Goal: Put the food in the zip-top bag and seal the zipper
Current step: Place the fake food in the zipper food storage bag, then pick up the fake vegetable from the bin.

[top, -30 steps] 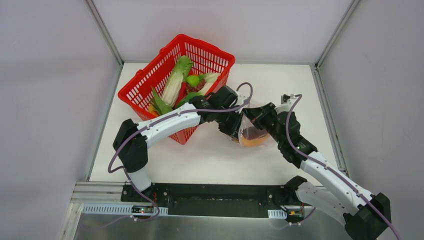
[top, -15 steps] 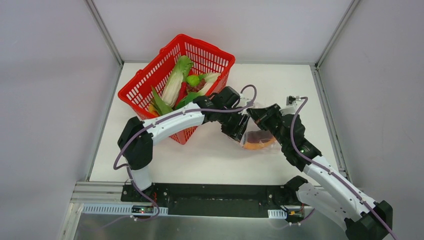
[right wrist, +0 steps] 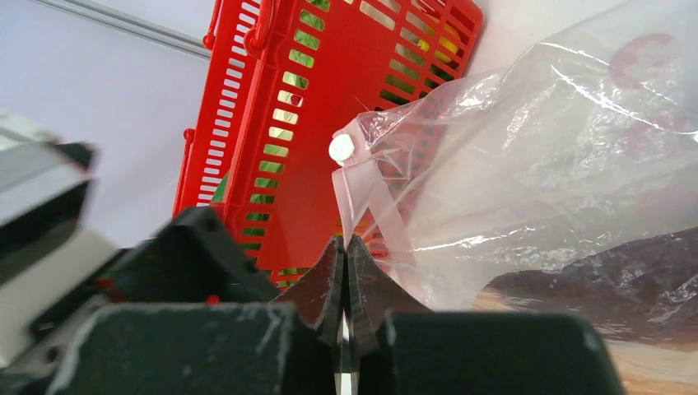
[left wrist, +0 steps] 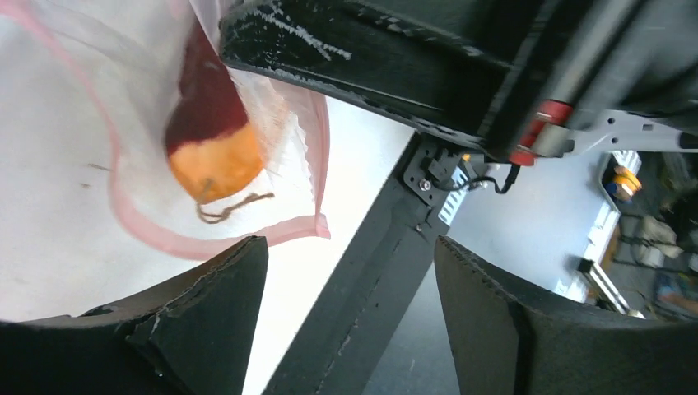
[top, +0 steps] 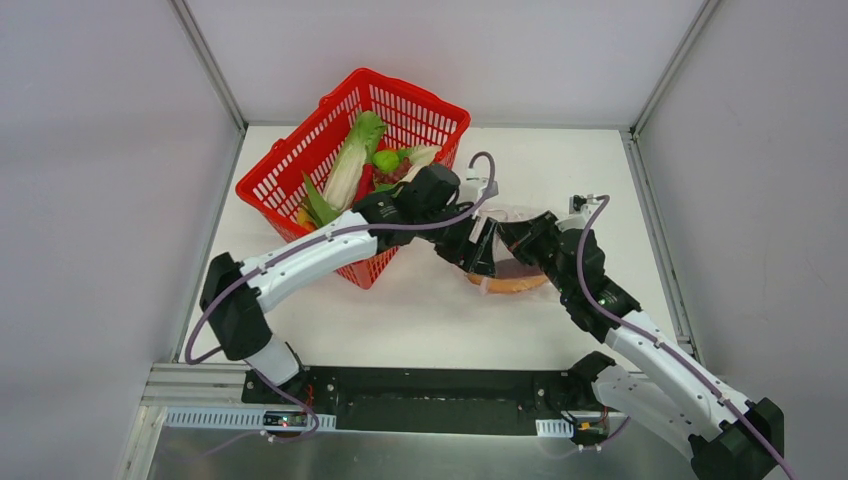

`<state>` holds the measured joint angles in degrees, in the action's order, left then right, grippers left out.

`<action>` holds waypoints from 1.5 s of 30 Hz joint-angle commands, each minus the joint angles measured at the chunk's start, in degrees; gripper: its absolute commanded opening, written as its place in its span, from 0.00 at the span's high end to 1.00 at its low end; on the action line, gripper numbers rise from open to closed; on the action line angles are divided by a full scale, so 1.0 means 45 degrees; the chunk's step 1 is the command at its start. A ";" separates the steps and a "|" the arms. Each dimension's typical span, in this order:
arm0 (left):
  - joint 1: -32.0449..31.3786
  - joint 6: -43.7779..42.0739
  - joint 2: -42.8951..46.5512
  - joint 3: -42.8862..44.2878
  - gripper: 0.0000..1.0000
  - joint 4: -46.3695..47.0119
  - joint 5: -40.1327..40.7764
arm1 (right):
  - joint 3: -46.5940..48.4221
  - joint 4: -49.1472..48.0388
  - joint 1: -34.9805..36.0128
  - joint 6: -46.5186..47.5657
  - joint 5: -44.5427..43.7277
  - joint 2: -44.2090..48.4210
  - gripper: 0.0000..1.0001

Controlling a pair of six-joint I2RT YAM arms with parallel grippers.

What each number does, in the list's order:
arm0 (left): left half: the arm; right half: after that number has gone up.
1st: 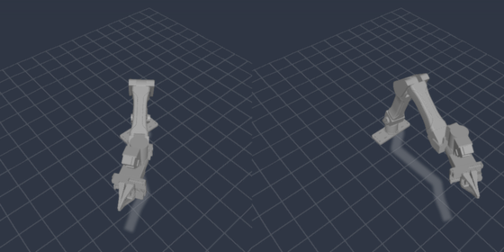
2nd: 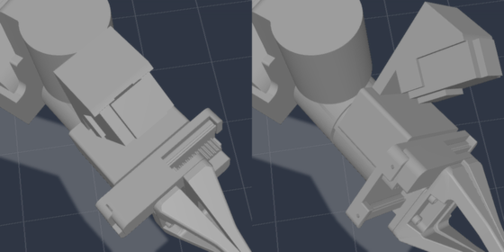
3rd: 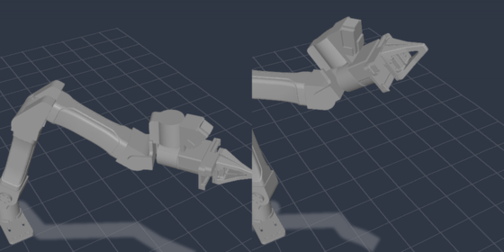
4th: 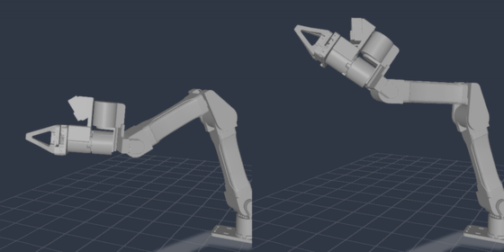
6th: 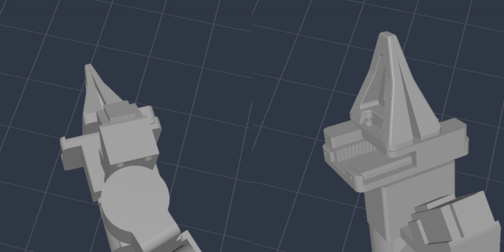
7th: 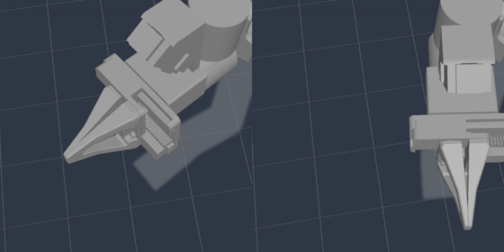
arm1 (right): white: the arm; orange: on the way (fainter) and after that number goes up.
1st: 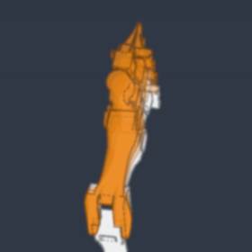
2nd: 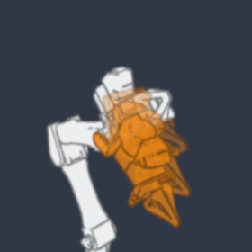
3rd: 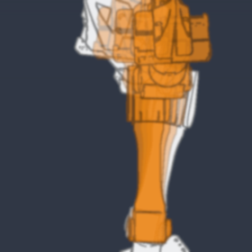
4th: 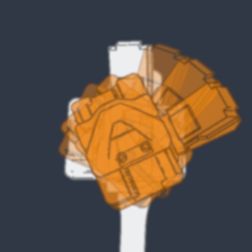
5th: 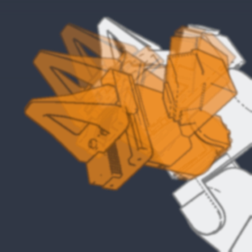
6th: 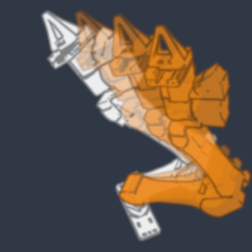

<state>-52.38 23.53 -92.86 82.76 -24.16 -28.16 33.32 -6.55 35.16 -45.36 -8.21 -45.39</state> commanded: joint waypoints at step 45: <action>0.7031 -0.3261 0.1604 -0.1692 0.21 -0.1016 0.2070 | 0.0422 -0.0212 0.0058 0.1431 0.0422 0.0335 1.00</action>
<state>-21.23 9.39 -86.15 77.73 -30.26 -15.94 33.12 -5.74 35.18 -39.75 -6.50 -44.84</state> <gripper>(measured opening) 0.842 0.009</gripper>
